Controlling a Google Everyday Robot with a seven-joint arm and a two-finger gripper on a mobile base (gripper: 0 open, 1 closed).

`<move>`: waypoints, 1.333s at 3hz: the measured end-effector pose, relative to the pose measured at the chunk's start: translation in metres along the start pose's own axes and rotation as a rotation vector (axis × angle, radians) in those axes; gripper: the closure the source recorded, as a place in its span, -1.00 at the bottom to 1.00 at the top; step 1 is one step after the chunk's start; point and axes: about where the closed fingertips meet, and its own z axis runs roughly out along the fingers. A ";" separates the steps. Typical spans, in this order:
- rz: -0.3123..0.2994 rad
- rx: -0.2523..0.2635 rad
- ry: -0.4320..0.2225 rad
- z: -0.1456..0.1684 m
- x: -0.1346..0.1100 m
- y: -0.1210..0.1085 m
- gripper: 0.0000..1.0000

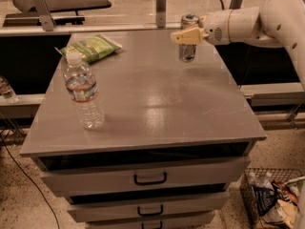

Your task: Move redbull can near water bottle

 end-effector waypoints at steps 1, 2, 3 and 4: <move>-0.010 -0.139 -0.018 0.013 0.005 0.063 1.00; -0.012 -0.251 -0.049 0.031 0.010 0.115 1.00; -0.008 -0.357 -0.080 0.050 0.008 0.158 1.00; -0.009 -0.451 -0.102 0.064 -0.001 0.191 1.00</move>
Offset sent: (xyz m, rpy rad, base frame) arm -0.1322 0.1285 -0.0447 0.1062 0.0546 0.3877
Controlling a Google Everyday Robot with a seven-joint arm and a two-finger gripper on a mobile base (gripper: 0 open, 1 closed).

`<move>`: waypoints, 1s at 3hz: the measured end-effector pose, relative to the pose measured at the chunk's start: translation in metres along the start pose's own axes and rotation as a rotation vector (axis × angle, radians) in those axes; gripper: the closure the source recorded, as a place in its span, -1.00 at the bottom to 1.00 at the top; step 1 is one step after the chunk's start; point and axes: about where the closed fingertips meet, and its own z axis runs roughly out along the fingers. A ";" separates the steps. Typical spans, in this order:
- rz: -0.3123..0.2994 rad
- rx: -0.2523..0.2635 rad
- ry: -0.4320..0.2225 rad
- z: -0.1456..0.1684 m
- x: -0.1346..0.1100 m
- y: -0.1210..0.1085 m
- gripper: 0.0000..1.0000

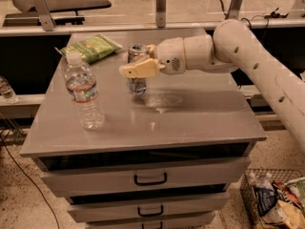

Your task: Move redbull can near water bottle

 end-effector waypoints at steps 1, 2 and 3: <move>-0.004 -0.073 -0.010 0.017 -0.008 0.021 1.00; -0.007 -0.137 -0.009 0.028 -0.011 0.040 1.00; -0.013 -0.182 0.004 0.030 -0.006 0.053 1.00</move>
Offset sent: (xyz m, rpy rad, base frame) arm -0.0598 0.0430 0.0075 0.0137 0.0319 0.2116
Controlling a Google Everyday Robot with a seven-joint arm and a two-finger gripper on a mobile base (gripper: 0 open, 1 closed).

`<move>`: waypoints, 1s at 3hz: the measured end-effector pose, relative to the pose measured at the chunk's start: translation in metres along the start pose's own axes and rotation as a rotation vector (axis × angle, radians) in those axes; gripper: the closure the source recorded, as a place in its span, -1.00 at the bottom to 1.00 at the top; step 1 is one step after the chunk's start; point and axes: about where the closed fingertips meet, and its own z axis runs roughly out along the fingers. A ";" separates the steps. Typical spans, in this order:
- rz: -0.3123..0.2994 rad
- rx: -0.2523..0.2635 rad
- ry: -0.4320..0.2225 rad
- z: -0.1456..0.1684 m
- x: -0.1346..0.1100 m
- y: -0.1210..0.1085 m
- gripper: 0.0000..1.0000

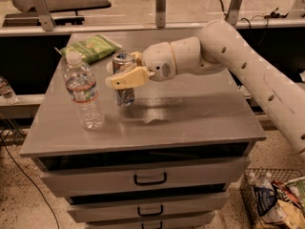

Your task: Move redbull can near water bottle

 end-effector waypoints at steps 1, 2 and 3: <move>-0.023 -0.061 -0.005 0.008 0.007 0.010 0.65; -0.047 -0.097 -0.026 0.018 0.012 0.014 0.17; -0.063 -0.122 -0.038 0.026 0.016 0.020 -0.42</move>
Offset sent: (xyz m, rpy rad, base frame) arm -0.0198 0.0199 -0.0236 0.0628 -0.0452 0.1379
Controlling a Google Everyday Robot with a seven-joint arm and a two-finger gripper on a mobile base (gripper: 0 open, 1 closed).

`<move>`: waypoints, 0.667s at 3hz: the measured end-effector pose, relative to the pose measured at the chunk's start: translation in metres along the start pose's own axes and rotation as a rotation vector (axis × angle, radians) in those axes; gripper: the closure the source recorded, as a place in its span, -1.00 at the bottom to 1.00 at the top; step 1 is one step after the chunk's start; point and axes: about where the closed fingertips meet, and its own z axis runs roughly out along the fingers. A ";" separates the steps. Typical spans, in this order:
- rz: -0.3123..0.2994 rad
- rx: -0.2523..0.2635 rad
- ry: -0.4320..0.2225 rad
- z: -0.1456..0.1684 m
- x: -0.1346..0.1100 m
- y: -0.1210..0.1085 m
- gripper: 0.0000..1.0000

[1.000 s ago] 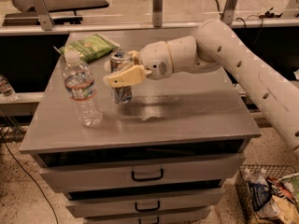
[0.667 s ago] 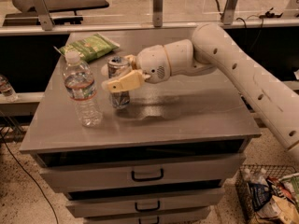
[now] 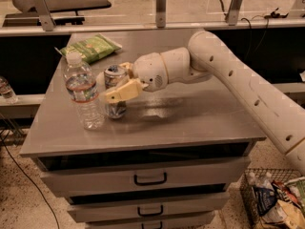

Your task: Move redbull can near water bottle

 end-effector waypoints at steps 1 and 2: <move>-0.003 -0.007 -0.003 0.002 0.002 0.002 -0.89; 0.001 -0.006 -0.004 0.002 0.003 0.003 -1.00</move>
Offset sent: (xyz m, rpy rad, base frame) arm -0.0017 -0.0059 -0.0065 0.0041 0.0127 -0.0086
